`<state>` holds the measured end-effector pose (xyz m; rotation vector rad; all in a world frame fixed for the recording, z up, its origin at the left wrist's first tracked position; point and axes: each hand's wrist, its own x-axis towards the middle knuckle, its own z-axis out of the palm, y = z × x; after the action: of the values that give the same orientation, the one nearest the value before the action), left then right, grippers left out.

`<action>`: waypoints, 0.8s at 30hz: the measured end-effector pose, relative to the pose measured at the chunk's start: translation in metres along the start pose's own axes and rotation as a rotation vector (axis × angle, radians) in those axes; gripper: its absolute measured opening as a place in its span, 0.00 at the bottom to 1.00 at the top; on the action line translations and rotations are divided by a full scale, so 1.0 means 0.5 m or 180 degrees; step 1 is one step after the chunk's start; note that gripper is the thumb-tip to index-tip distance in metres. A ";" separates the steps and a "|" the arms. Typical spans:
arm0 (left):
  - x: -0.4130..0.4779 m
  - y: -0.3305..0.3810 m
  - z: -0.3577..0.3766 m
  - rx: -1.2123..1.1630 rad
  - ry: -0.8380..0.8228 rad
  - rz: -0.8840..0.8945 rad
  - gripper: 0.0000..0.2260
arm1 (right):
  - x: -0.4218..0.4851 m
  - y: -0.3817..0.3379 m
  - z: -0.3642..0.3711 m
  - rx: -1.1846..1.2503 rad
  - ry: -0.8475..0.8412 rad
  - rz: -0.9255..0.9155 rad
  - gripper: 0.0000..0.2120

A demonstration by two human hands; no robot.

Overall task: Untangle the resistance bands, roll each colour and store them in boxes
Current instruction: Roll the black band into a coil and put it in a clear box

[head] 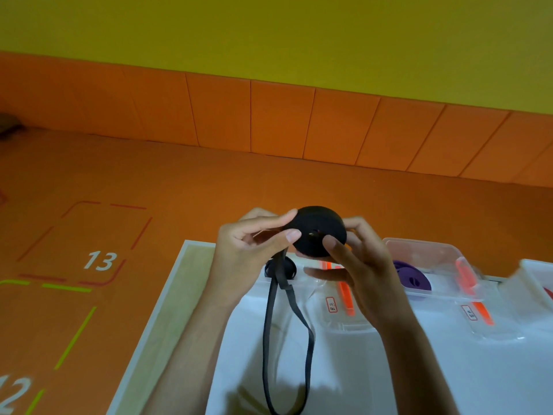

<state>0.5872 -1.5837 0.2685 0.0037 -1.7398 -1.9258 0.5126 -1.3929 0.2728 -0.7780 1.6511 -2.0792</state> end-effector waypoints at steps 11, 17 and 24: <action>0.006 -0.011 0.010 0.0087 0.0219 0.0176 0.06 | -0.002 0.005 0.007 -0.0705 0.0187 -0.0175 0.11; 0.002 -0.021 -0.016 0.0198 -0.0313 -0.0279 0.16 | -0.001 0.006 0.004 -0.0489 0.0284 0.0045 0.10; 0.001 -0.011 -0.041 0.0205 -0.0616 -0.0475 0.14 | 0.004 0.016 -0.028 -0.1603 -0.0007 -0.0190 0.08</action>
<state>0.5919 -1.6025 0.2599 -0.0312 -1.9779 -2.0325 0.5020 -1.3856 0.2634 -0.9868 2.2090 -1.7060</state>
